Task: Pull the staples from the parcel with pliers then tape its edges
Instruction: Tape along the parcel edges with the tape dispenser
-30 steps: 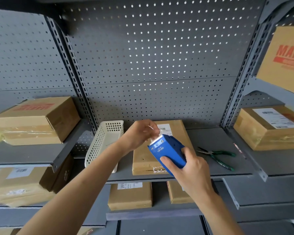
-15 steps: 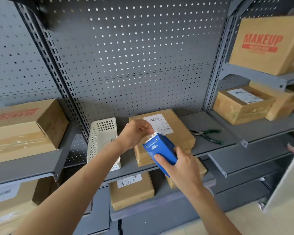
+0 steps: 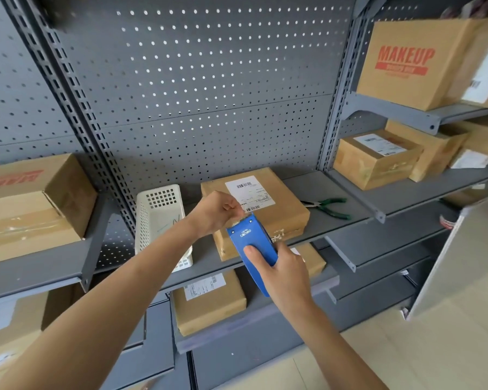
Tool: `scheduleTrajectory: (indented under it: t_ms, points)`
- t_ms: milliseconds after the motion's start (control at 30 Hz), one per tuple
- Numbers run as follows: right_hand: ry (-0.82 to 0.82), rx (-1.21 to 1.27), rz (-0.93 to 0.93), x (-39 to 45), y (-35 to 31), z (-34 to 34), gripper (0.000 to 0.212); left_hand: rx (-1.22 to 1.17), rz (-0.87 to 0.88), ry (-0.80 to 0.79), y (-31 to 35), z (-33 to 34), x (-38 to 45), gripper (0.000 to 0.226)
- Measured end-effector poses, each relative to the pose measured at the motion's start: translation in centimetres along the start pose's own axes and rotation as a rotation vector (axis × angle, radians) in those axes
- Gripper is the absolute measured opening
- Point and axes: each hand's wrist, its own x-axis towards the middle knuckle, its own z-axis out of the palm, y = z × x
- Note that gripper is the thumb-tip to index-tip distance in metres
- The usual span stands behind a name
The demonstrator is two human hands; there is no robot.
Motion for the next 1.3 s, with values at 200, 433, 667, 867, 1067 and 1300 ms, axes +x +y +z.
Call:
scheduleTrajectory:
  t_ms: [200, 433, 667, 867, 1067, 1300]
  points:
    - [-0.065, 0.055, 0.101, -1.2, 1.4, -0.3, 0.065, -0.007, -0.045, 0.015, -1.3, -1.6, 0.9, 0.012]
    - [-0.183, 0.305, 0.235, -2.8, 1.7, -0.7, 0.053, 0.002, -0.054, -0.057, -1.3, -0.2, 1.3, 0.011]
    - [-0.254, 0.485, 0.341, -2.8, 1.3, -1.0, 0.043, -0.018, -0.066, -0.132, -1.5, 0.5, 1.6, 0.014]
    - [-0.268, 0.516, 0.381, -2.8, 1.2, -0.8, 0.038, 0.000, -0.059, -0.184, -1.6, 0.8, 1.8, 0.011]
    - [-0.272, 0.505, 0.397, -2.7, 1.3, -0.4, 0.041, 0.035, -0.079, -0.187, -2.0, 1.0, 2.0, 0.010]
    - [-0.279, 0.489, 0.436, -2.8, 1.7, 0.2, 0.047, 0.071, -0.082, -0.191, -2.2, 1.3, 2.1, 0.008]
